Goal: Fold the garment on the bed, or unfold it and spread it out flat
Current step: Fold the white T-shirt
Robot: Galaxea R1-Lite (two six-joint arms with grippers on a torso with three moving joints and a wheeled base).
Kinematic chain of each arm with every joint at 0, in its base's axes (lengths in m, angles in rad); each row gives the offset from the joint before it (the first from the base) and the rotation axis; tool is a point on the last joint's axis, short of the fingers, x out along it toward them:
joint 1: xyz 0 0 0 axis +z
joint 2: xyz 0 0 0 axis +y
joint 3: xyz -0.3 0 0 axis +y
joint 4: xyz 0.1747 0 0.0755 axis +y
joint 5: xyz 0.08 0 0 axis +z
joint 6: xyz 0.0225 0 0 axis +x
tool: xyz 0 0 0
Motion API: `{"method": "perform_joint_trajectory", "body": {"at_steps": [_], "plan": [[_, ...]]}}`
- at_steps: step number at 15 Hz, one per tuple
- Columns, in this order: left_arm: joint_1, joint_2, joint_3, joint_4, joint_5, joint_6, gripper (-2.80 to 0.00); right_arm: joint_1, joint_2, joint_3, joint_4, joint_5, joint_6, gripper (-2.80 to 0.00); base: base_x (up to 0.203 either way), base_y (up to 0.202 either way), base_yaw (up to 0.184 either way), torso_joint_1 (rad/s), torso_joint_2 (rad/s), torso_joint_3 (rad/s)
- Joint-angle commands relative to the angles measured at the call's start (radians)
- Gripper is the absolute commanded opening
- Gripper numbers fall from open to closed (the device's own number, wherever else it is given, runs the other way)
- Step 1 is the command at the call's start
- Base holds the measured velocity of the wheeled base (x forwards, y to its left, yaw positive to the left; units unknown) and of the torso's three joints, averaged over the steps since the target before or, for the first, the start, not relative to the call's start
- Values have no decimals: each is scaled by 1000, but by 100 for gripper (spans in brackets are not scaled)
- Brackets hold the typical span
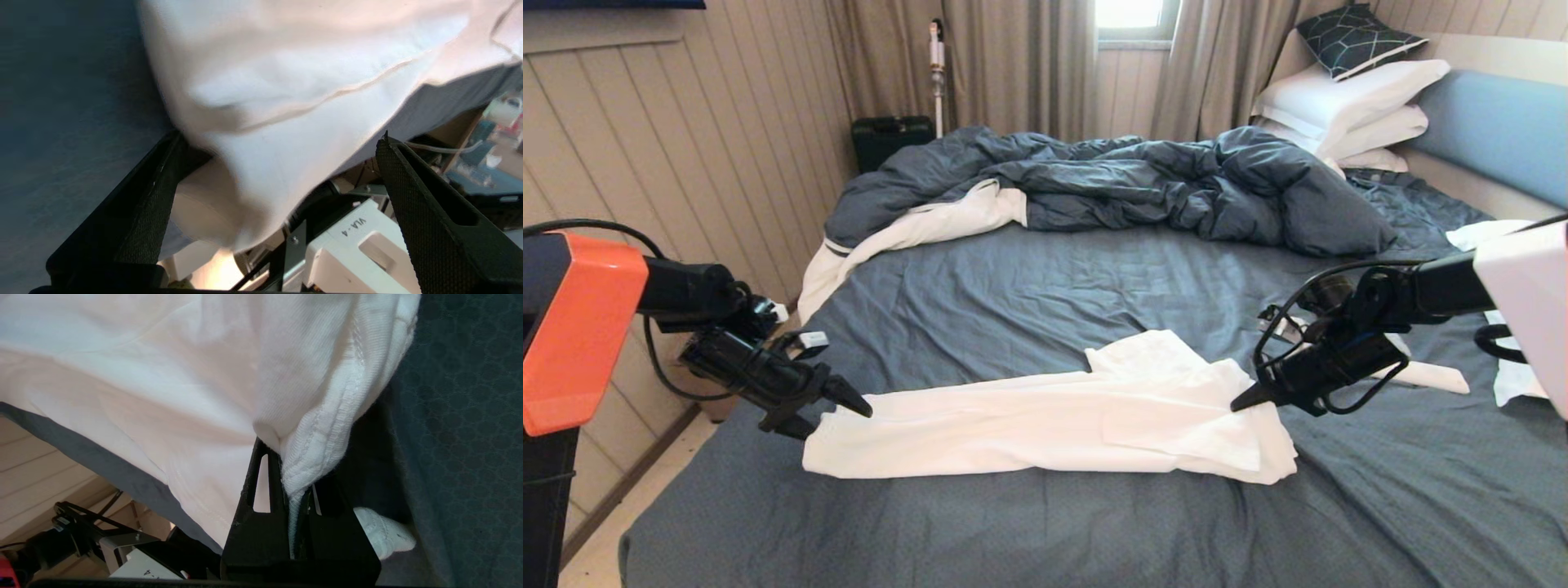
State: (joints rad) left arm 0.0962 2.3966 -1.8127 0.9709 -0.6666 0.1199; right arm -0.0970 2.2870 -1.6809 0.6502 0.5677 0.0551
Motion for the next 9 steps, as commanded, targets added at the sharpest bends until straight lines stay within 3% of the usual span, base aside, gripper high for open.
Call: {"method": "perform_joint_trajectory", "body": {"at_steps": [1,4,9], "plan": [[29,-21,3,4,-7,5,0,-1,0,6,3,8,0,-280,0,0,0,0,0,0],[70,-73,67,-32,-16,63,0,0,-14,7,6,8,2,-280,0,0,0,0,0,0],[48,-112,271,-107,-13,146,0,6,-21,4,8,8,5,-280,0,0,0,0,0,0]]}}
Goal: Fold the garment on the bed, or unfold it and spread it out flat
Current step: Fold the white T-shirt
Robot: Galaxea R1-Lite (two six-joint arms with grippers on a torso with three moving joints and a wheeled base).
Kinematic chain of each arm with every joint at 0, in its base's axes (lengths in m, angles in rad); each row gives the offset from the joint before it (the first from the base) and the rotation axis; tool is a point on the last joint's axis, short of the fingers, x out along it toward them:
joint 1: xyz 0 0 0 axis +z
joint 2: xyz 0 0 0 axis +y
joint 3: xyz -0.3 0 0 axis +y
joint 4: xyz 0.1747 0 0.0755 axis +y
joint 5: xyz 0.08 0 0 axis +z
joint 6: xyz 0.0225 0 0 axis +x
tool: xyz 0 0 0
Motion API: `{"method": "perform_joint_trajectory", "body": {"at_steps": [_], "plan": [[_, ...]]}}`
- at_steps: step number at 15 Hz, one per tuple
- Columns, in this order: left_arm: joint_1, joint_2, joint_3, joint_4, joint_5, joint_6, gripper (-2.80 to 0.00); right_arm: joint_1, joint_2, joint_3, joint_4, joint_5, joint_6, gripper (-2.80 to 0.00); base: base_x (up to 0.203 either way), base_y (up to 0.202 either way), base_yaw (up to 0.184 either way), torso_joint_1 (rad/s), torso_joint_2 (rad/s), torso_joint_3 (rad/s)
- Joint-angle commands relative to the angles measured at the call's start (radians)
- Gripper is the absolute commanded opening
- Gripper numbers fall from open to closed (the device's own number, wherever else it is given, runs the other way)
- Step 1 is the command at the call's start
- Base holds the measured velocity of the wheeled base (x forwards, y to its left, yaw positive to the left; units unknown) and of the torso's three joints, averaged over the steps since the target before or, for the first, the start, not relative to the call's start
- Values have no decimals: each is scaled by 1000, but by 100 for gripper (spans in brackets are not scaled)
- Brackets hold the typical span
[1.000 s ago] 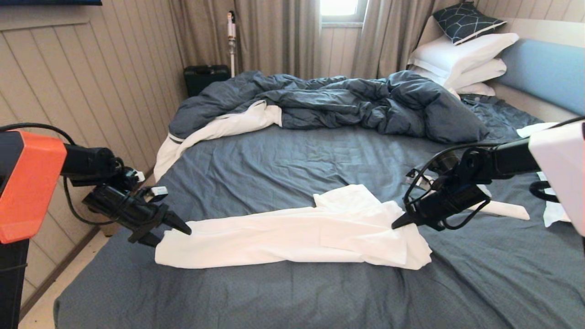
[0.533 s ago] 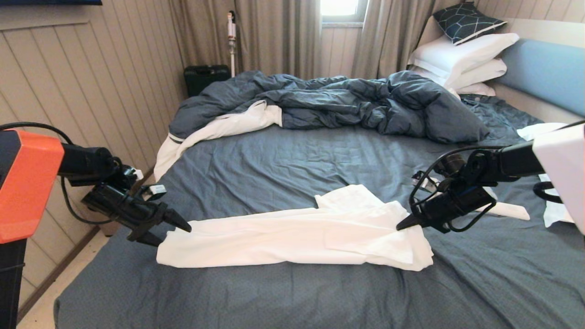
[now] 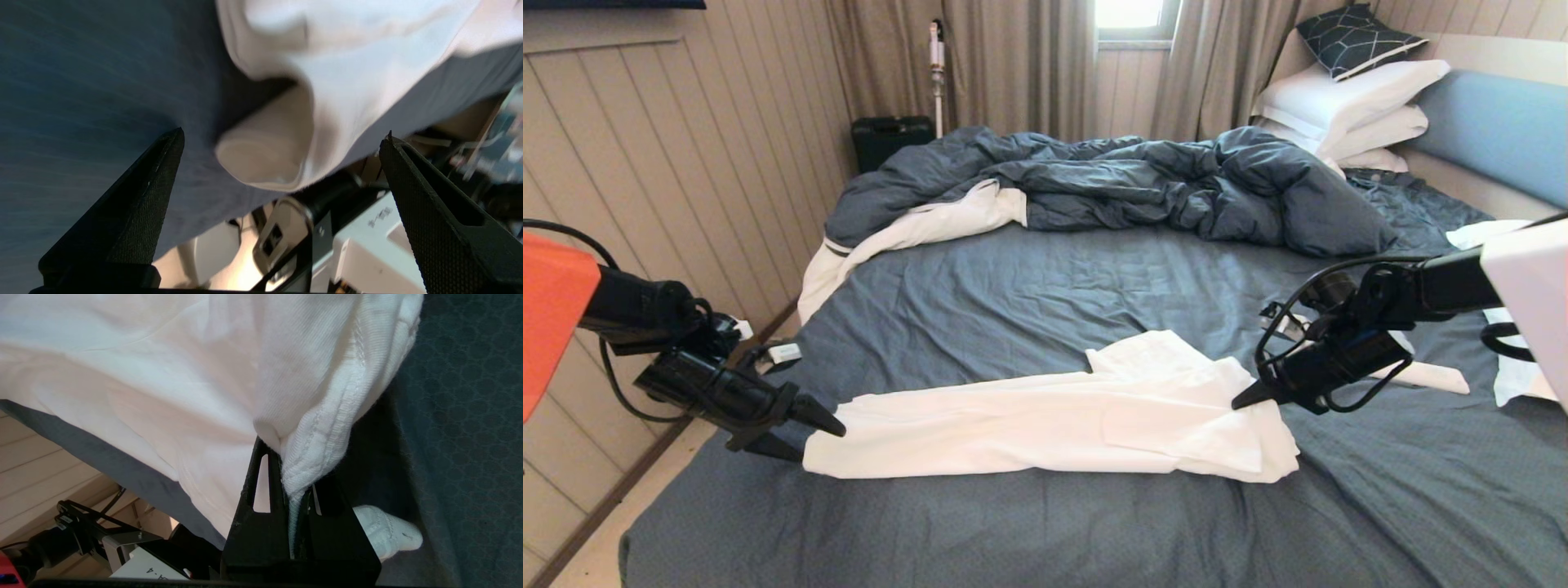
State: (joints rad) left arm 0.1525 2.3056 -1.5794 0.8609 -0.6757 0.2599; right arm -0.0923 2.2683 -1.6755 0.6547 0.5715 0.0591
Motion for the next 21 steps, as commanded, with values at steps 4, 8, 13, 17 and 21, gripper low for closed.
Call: {"method": "perform_joint_trajectory", "body": {"at_steps": [4,8,13,17,21], "plan": [[-49,-4,22,-32,25,5,0,3,1,-3,3,4,1,-280,0,0,0,0,0,0],[-116,21,-2,-94,77,-38,0,-1,2,-10,3,4,-1,-280,0,0,0,0,0,0],[-130,34,-22,-97,111,-67,0,-6,2,-12,0,4,-2,-280,0,0,0,0,0,0],[-131,31,-17,-94,112,-68,-280,-7,-1,-10,0,4,-2,-280,0,0,0,0,0,0],[-128,14,-9,-56,93,-98,-280,-7,0,2,0,5,-1,-280,0,0,0,0,0,0]]}}
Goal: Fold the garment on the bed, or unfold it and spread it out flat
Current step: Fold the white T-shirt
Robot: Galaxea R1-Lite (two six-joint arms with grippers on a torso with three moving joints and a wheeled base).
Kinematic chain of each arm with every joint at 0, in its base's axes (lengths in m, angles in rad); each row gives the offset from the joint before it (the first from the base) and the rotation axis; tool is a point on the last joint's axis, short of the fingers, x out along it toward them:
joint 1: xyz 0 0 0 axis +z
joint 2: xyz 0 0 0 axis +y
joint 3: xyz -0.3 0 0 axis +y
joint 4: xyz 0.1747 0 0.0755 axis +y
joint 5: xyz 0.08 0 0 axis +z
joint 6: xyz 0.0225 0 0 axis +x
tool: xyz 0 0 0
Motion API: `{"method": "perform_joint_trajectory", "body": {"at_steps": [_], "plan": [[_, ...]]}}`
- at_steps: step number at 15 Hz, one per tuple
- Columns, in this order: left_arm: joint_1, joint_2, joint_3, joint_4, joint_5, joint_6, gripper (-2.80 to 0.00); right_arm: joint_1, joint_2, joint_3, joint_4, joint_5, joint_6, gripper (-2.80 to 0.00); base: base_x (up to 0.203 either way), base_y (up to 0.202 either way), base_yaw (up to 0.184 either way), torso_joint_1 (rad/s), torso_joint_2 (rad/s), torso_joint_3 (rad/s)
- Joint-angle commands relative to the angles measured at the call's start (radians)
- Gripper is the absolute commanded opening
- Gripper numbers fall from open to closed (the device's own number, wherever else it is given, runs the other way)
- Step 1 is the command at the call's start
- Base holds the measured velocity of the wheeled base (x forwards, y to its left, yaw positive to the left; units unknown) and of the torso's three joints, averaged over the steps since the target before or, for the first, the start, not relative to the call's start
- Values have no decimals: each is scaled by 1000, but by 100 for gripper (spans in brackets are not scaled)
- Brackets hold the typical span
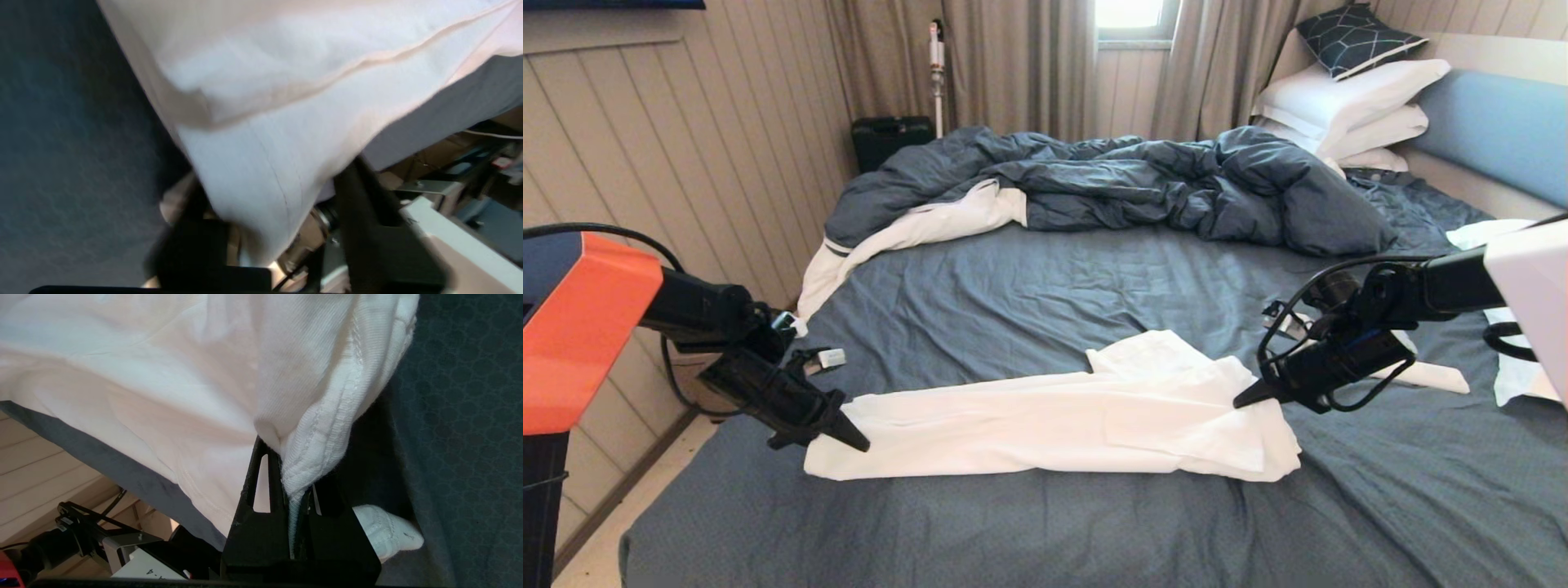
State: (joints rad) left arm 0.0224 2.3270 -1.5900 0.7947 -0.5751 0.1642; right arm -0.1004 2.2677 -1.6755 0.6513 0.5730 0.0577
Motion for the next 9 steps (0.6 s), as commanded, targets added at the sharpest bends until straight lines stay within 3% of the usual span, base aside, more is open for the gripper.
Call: {"method": "perform_joint_trajectory", "body": {"at_steps": [1,2,9], "plan": [[5,-12,1,26,-23,-3,-280,1,1,2,4,7,1,-280,0,0,0,0,0,0],[8,-17,-2,52,-53,-3,-280,2,1,3,4,13,1,-280,0,0,0,0,0,0],[20,-83,2,176,-70,6,-280,1,-49,48,11,16,1,-280,0,0,0,0,0,0]]}}
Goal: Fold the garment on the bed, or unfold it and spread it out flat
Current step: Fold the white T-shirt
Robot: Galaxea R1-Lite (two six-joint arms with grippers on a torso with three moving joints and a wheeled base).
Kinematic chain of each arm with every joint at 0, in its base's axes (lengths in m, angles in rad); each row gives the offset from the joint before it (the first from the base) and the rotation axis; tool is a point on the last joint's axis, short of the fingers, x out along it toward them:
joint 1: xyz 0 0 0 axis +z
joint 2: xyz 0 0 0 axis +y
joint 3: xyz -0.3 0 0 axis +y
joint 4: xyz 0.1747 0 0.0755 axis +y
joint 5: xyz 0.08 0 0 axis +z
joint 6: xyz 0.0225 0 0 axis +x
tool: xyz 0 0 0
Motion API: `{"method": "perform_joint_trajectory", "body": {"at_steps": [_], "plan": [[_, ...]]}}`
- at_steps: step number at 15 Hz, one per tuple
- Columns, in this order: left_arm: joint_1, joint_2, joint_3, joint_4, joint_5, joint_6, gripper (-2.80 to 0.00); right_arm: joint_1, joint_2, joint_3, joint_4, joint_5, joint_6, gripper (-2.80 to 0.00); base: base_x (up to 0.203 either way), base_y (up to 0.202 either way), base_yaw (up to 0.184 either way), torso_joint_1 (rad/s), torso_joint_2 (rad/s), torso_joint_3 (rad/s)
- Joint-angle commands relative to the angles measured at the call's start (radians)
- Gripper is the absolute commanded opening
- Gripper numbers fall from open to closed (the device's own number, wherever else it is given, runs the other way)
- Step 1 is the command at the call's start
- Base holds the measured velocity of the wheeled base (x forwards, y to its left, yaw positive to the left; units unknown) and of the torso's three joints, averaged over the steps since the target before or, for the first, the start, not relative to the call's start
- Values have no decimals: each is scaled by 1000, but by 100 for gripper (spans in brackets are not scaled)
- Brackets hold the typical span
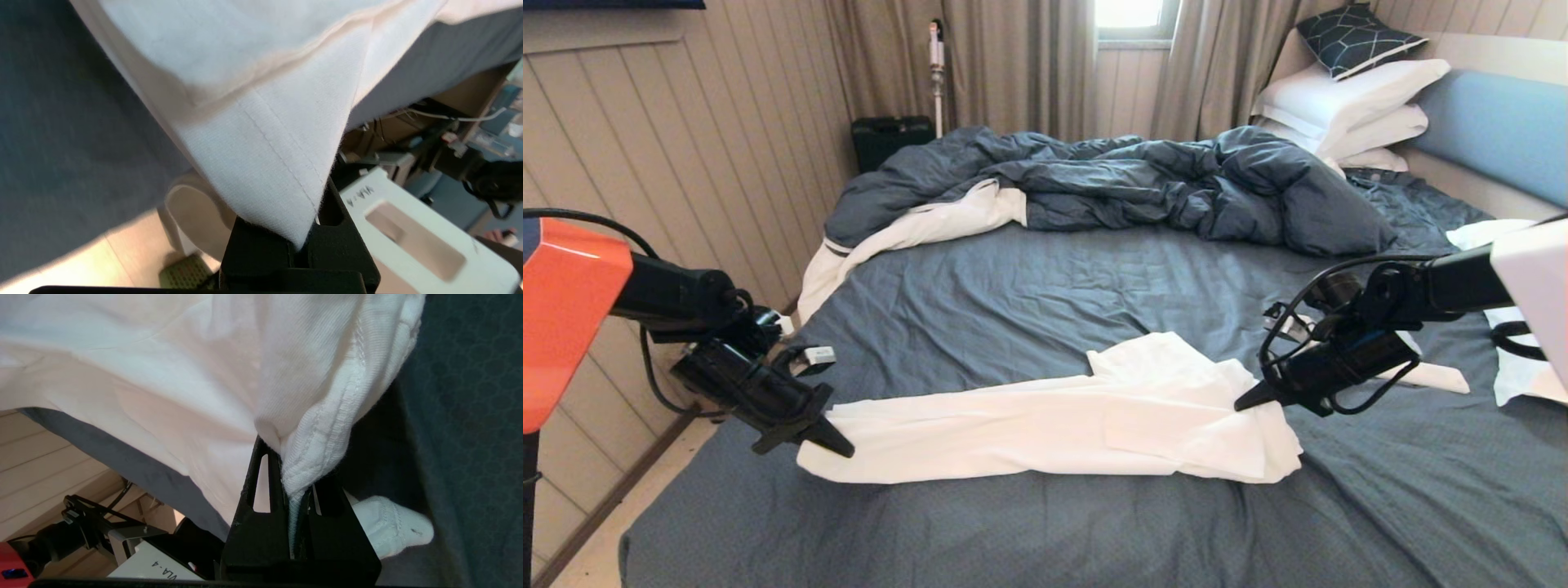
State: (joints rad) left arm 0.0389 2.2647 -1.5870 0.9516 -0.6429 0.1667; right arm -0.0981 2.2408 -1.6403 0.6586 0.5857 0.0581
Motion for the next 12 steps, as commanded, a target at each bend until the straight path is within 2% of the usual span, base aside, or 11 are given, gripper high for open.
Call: {"method": "perform_joint_trajectory", "body": {"at_steps": [1,4,8,12], "plan": [[4,-27,-1,36,0,7,-280,-2,-35,22,6,3,-1,-280,0,0,0,0,0,0],[6,-60,1,102,6,38,-280,0,-67,37,72,3,-14,-280,0,0,0,0,0,0],[6,-75,2,200,5,90,-280,-2,-77,35,183,5,-80,-280,0,0,0,0,0,0],[6,-101,1,217,10,103,-280,-5,-100,38,227,4,-104,-280,0,0,0,0,0,0]]}}
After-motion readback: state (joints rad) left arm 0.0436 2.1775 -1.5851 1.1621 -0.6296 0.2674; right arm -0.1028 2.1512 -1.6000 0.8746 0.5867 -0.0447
